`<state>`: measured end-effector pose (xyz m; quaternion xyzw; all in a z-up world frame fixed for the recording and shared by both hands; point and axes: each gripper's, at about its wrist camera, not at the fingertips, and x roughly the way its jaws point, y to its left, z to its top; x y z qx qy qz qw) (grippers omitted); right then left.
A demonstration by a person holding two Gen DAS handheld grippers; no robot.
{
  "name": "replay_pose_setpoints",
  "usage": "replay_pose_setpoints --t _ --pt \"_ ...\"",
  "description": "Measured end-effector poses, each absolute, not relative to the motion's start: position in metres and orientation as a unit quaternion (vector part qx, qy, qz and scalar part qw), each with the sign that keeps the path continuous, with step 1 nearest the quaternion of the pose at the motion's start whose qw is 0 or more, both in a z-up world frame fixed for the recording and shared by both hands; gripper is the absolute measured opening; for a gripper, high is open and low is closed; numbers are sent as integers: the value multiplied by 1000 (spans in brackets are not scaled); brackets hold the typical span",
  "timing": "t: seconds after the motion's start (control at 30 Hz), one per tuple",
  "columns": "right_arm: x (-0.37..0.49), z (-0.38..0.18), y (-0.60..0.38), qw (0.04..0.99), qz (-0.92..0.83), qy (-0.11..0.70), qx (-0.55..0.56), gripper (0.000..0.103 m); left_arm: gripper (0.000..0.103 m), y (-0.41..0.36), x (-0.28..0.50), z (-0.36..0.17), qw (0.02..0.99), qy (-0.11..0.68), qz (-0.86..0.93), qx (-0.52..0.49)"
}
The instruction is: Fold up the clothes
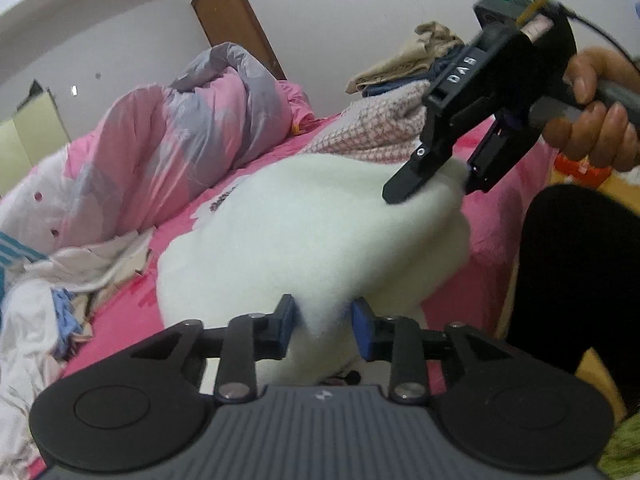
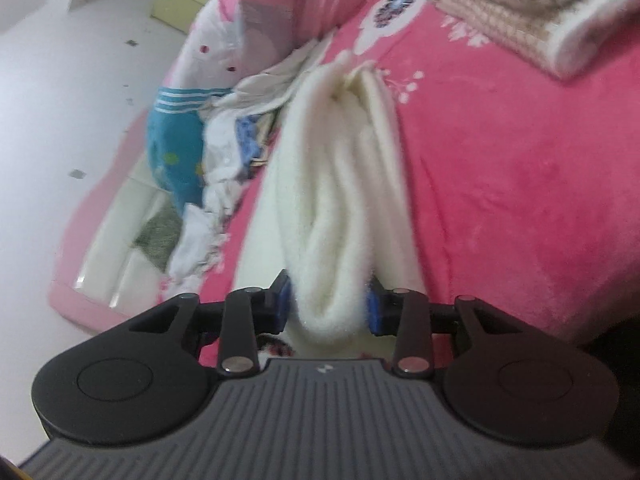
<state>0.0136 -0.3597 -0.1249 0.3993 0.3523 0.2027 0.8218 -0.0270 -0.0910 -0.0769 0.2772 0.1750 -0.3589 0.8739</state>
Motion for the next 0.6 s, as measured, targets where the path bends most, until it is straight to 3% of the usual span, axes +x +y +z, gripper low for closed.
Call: replay_pose_setpoints --t 0.17,0.27,0.43,0.6 --pt "2 -91 -362 867 202 337 306 41 43 -53 -16 -44 890 200 -377 162" --pt "1 -59 -350 927 170 273 192 37 47 -43 2 -31 903 199 -370 86" --pt "29 -42 -324 960 188 172 118 33 47 -72 41 -52 909 235 -325 110" --pt "73 -101 -321 944 190 253 97 35 48 -76 53 -73 911 252 -319 74"
